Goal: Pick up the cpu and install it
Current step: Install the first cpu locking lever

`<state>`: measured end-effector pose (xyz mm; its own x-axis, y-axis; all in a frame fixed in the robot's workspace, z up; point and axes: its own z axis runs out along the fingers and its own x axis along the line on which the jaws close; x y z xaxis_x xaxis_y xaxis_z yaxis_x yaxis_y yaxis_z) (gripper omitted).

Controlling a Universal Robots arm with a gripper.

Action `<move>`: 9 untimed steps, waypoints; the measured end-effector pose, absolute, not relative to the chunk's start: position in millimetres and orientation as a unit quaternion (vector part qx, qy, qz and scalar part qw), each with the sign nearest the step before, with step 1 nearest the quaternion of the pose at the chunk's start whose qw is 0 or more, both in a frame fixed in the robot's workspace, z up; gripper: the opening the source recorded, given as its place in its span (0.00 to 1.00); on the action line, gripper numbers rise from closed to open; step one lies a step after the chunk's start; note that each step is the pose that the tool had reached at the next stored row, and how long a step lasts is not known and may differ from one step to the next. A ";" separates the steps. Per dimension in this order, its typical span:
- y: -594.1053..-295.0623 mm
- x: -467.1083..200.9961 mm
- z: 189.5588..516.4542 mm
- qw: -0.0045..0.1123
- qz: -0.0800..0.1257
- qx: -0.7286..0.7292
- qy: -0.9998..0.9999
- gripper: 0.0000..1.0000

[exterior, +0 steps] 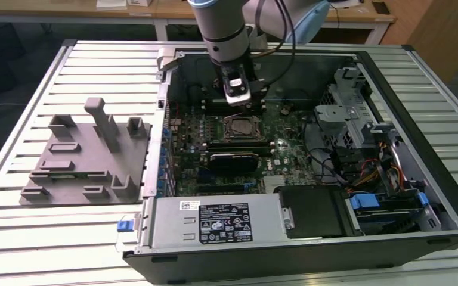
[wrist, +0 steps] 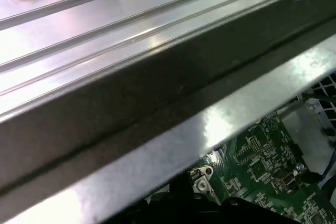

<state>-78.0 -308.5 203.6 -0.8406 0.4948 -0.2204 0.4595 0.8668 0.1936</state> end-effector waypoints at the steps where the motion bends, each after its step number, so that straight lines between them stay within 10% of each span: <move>1: -307.4 -78.1 203.3 0.133 0.066 0.251 0.957 0.11; 9: -300.2 -78.1 201.4 0.134 0.065 0.265 0.953 0.11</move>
